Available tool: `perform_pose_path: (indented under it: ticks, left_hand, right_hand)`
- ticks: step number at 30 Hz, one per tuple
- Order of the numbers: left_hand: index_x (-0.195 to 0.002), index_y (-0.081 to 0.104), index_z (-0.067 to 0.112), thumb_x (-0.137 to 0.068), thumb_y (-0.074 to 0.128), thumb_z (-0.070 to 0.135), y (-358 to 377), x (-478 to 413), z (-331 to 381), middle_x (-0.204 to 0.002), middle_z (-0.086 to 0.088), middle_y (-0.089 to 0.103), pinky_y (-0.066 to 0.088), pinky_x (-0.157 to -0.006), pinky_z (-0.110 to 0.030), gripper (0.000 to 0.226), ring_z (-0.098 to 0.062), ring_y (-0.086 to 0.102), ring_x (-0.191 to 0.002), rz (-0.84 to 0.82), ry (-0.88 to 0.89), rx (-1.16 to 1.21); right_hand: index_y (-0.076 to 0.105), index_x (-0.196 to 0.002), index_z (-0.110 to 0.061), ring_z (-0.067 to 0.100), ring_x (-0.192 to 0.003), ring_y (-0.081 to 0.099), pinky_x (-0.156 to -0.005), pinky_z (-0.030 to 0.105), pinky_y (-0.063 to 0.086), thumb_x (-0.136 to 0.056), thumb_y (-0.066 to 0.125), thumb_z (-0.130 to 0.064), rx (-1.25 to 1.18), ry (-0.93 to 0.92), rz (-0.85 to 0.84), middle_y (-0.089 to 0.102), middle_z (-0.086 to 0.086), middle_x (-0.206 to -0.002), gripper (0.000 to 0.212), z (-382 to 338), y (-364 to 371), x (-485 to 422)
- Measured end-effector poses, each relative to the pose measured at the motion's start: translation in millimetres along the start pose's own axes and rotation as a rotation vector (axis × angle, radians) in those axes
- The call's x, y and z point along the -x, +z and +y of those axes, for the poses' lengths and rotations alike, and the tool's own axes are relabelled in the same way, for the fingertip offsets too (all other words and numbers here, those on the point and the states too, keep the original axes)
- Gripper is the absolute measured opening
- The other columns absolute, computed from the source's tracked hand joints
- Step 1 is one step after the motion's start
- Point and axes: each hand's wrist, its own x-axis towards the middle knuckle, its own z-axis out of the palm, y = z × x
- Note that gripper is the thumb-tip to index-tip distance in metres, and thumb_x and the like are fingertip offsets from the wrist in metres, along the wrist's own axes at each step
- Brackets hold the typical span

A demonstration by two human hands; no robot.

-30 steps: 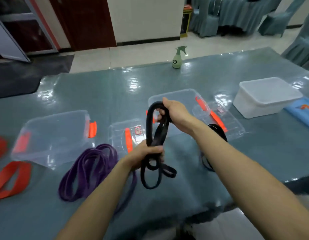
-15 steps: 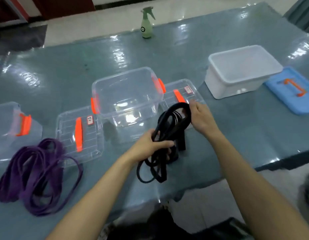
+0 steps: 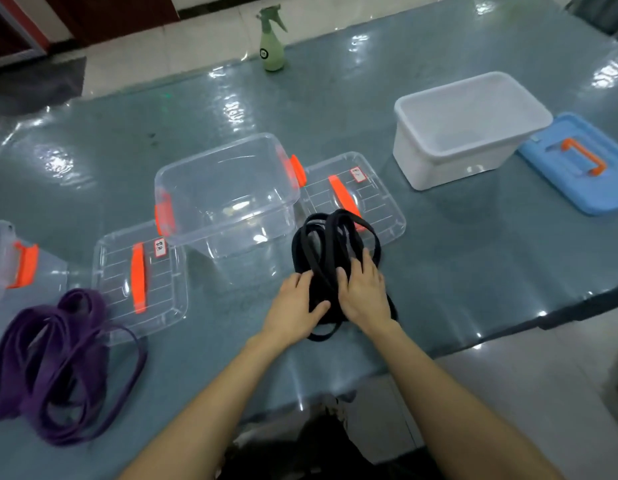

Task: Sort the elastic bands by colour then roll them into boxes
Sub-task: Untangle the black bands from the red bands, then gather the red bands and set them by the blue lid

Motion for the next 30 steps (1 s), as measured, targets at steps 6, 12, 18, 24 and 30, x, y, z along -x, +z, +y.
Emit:
perform_pose_path:
  ticks: [6, 12, 18, 24, 30]
  left_hand:
    - [-0.157, 0.052, 0.013, -0.104, 0.069, 0.040, -22, 1, -1, -0.151, -0.007, 0.060, 0.047, -0.116, -0.040, 0.061, -0.024, 0.059, -0.138, -0.029, 0.041, -0.015]
    - [-0.134, 0.064, 0.021, -0.106, 0.060, 0.041, -56, 32, -19, -0.126, -0.002, 0.067, 0.054, -0.095, -0.044, 0.035, -0.030, 0.067, -0.117, 0.129, 0.212, -0.446]
    - [-0.110, 0.073, 0.015, -0.098, 0.071, 0.030, -96, 83, -77, -0.103, -0.008, 0.071, 0.054, -0.085, -0.043, 0.019, -0.036, 0.071, -0.099, 0.244, 0.259, -0.689]
    - [-0.104, 0.076, 0.014, -0.088, 0.081, 0.020, -142, 165, -198, -0.093, -0.009, 0.073, 0.056, -0.075, -0.046, 0.019, -0.037, 0.072, -0.088, 0.420, 0.115, -0.667]
    - [-0.105, 0.074, 0.011, -0.098, 0.065, 0.017, -202, 261, -343, -0.104, -0.010, 0.073, 0.055, -0.083, -0.049, 0.013, -0.035, 0.069, -0.094, 0.620, 0.032, -0.640]
  right_hand:
    - [0.052, -0.149, -0.008, 0.033, -0.153, 0.041, -0.123, 0.053, 0.033, -0.115, 0.036, -0.044, 0.161, -0.104, 0.044, 0.042, 0.018, -0.165, 0.052, -2, -30, 6]
    - [0.060, -0.122, -0.017, 0.024, -0.118, 0.062, -0.102, 0.042, 0.049, -0.109, 0.045, -0.038, 0.358, -0.300, 0.130, 0.066, 0.002, -0.126, 0.029, -29, -51, 55]
    - [0.058, -0.119, -0.019, 0.029, -0.115, 0.059, -0.098, 0.043, 0.044, -0.102, 0.042, -0.025, 0.477, -0.502, 0.031, 0.063, 0.004, -0.121, 0.023, -90, -2, 92]
    - [0.058, -0.118, -0.016, 0.033, -0.118, 0.057, -0.103, 0.045, 0.043, -0.099, 0.046, -0.028, 0.508, -0.746, -0.084, 0.063, 0.008, -0.122, 0.025, -194, 68, 123]
    - [0.065, -0.116, -0.013, 0.033, -0.115, 0.063, -0.104, 0.045, 0.045, -0.095, 0.049, -0.024, 0.479, -0.960, -0.024, 0.069, 0.009, -0.119, 0.028, -340, 144, 180]
